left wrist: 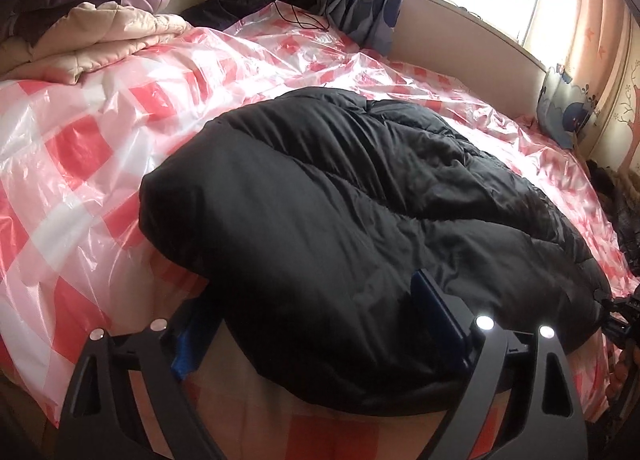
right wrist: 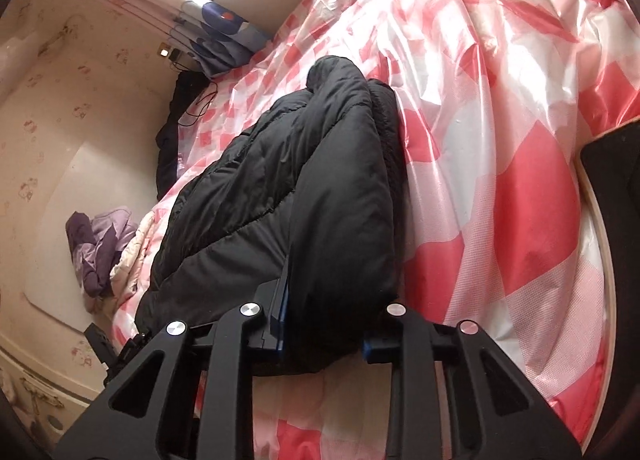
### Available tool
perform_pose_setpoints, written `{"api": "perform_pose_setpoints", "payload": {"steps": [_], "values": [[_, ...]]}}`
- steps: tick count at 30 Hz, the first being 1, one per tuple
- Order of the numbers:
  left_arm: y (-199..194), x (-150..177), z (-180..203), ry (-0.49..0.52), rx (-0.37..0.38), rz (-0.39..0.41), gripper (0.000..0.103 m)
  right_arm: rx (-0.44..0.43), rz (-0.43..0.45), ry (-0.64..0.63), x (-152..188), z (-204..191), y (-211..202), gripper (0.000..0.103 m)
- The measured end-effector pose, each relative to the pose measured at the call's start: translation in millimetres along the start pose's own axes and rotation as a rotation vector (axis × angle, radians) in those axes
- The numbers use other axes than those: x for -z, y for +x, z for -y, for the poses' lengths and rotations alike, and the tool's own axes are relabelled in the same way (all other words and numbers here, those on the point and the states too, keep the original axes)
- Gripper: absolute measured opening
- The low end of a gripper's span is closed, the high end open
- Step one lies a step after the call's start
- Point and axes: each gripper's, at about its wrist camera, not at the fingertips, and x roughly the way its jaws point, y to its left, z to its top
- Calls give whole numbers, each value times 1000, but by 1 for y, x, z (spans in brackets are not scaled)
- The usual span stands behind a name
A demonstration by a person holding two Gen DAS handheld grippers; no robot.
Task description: Fold large clothes
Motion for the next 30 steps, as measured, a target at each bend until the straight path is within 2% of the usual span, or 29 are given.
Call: {"api": "perform_pose_setpoints", "payload": {"steps": [3, 9, 11, 13, 16, 20, 23, 26, 28, 29, 30], "values": [[-2, -3, 2, 12, -8, 10, 86, 12, 13, -29, 1, -7, -1, 22], [1, -8, 3, 12, -16, 3, 86, -23, 24, -13, 3, -5, -2, 21], [0, -8, 6, 24, -9, 6, 78, -49, 30, -3, 2, -2, -2, 20], [-2, -8, 8, 38, -4, 8, 60, -73, 41, -3, 1, -4, -7, 18], [-3, -10, 1, 7, 68, -5, 37, -111, 67, -6, 1, -9, -19, 16], [-10, -9, -13, -63, 190, -2, 28, -146, 97, -28, 8, -24, -48, 15], [-25, -1, -18, -84, 319, 1, 28, -152, 124, -30, 19, -25, -77, 15], [-29, 8, -25, -114, 430, -54, 30, -123, 150, -2, 29, -6, -104, 15], [-26, 17, -33, -173, 489, -106, 48, -98, 147, 31, 34, 10, -112, 15], [-24, 20, -36, -198, 492, -125, 54, -87, 144, 46, 36, 18, -114, 15], [-24, 24, -40, -224, 480, -137, 66, -79, 133, 55, 39, 22, -114, 18]]}}
